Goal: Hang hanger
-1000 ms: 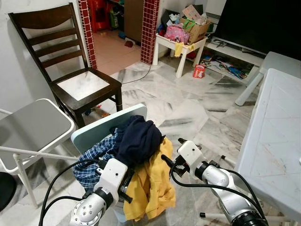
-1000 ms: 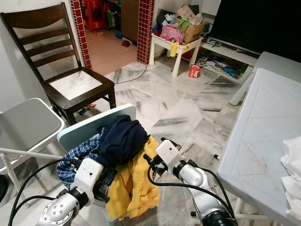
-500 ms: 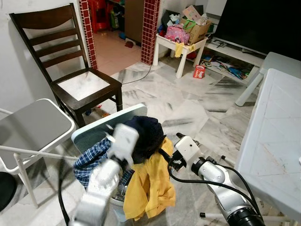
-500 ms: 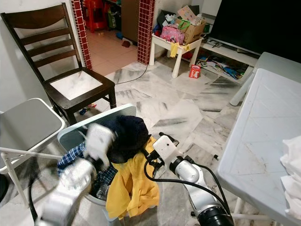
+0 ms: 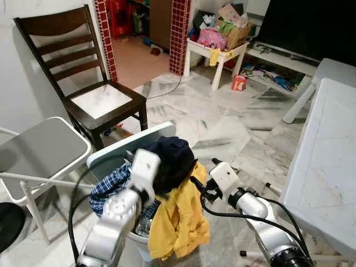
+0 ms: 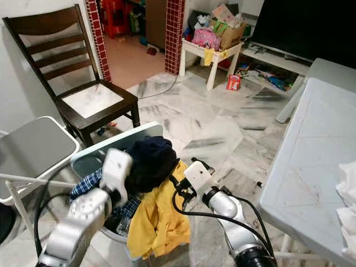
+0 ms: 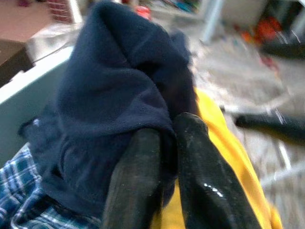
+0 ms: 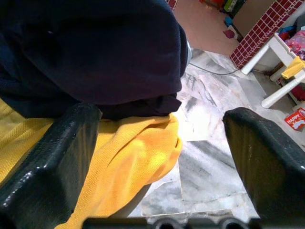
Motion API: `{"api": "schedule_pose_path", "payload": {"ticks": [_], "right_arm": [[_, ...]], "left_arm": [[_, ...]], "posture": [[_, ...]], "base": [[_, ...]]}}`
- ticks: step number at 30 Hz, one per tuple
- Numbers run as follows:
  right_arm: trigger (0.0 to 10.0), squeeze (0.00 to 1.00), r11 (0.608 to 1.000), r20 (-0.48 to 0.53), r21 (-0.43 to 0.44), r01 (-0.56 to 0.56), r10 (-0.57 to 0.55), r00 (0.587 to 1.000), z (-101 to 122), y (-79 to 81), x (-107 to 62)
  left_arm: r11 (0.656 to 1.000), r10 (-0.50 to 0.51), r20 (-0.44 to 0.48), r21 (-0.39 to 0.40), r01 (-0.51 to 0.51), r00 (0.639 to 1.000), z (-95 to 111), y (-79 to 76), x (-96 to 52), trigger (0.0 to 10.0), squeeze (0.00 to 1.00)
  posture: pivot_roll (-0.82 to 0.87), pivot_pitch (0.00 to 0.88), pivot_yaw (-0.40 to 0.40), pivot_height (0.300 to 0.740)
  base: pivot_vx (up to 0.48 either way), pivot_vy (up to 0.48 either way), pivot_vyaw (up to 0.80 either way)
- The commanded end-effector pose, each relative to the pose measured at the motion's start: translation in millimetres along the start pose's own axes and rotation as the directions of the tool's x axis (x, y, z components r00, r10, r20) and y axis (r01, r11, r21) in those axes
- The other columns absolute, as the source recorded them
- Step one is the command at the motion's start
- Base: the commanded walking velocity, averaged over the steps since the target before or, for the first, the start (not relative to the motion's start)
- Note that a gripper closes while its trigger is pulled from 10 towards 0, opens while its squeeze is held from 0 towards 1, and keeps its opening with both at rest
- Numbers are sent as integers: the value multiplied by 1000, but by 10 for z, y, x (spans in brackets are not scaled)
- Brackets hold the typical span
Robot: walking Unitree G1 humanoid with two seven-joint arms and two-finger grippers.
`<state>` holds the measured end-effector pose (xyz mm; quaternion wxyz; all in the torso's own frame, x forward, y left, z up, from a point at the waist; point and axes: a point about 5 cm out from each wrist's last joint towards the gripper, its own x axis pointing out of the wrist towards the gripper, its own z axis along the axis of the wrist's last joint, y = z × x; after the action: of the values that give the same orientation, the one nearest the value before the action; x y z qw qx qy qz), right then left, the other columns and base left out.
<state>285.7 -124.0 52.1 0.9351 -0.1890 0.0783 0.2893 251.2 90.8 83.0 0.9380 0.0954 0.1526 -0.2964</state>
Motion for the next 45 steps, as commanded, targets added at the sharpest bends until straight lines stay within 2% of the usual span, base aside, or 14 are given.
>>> {"api": "schedule_pose_path", "payload": {"ticks": [1, 7, 13, 21, 24, 27, 31, 32, 34, 37, 40, 42, 44, 45], "right_arm": [[10000, 0, 1000, -13, -5, 7, -7, 1000, -21, -23, -2], [10000, 0, 1000, -11, -22, -21, 21, 1000, 11, 1, 45], [10000, 0, 999, -7, -26, -31, 30, 1000, 29, 17, 77], [10000, 0, 999, -7, -16, -41, 40, 999, 7, 101, 76], [10000, 0, 999, -11, -12, -41, 41, 999, -11, 112, 64], [10000, 0, 999, -18, -11, -38, 38, 999, -25, 86, 57], [10000, 0, 999, -22, -15, -36, 35, 999, -25, 60, 64], [10000, 0, 999, -22, -16, -36, 35, 999, -24, 58, 66], [10000, 0, 999, -23, -18, -39, 39, 999, -21, 60, 76], [10000, 0, 998, -20, -21, -51, 50, 999, -9, 85, 94], [10000, 0, 998, -17, -22, -63, 62, 998, 7, 107, 112], [10000, 0, 998, -18, -22, -63, 62, 998, 7, 106, 113], [10000, 0, 998, -20, -23, -63, 63, 998, 5, 101, 112], [10000, 0, 998, -23, -25, -63, 63, 998, 0, 92, 110]], "left_arm": [[994, -89, 0, 66, 89, 996, 4, -165, -3, 10000, 1000], [986, -13, 152, 166, -12, 988, 294, -67, -1, 10000, 1000], [966, 69, 373, 206, -155, 925, 713, 86, -118, 10000, 1000], [954, 114, 302, 234, -189, 946, 503, 220, -175, 10000, 1000], [968, 67, 285, 214, -131, 956, 393, 112, -231, 10000, 1000], [947, -70, 153, 321, 18, 986, 164, -95, -293, 10000, 1000], [947, -9, 158, 319, -43, 987, 194, -7, -308, 10000, 1000], [950, 10, 174, 304, -63, 985, 229, 13, -307, 10000, 1000], [989, 140, 249, 15, -149, 958, 387, 86, -284, 10000, 1000], [965, 244, 253, -154, -210, 936, 413, 171, -269, 10000, 1000], [950, 73, 222, 280, -135, 972, 310, 15, -258, 10000, 1000], [953, 53, 213, 281, -113, 976, 273, -31, -256, 10000, 1000], [982, 107, 231, 125, -139, 967, 271, -40, -254, 10000, 1000], [965, 163, 240, 164, -205, 957, 268, 8, -259, 10000, 1000]], "posture": [[75, 0, -51, 740], [90, 0, -72, 740], [97, 0, -74, 740], [95, 0, -64, 740], [93, 0, -62, 740], [92, 0, -64, 740], [96, 0, -69, 740], [96, 0, -69, 740], [106, 0, -76, 740], [108, 0, -79, 740], [107, 0, -81, 740], [107, 0, -81, 740], [103, 0, -82, 740], [98, 0, -85, 740]], "base": [[0, 0, 0], [0, 0, 0], [0, 0, 0], [0, 0, 0], [0, 0, 0], [0, 0, 0], [0, 0, 0], [0, 0, 0], [0, 0, 0], [0, 0, 0], [0, 0, 0], [0, 0, 0], [0, 0, 0], [0, 0, 0]]}}
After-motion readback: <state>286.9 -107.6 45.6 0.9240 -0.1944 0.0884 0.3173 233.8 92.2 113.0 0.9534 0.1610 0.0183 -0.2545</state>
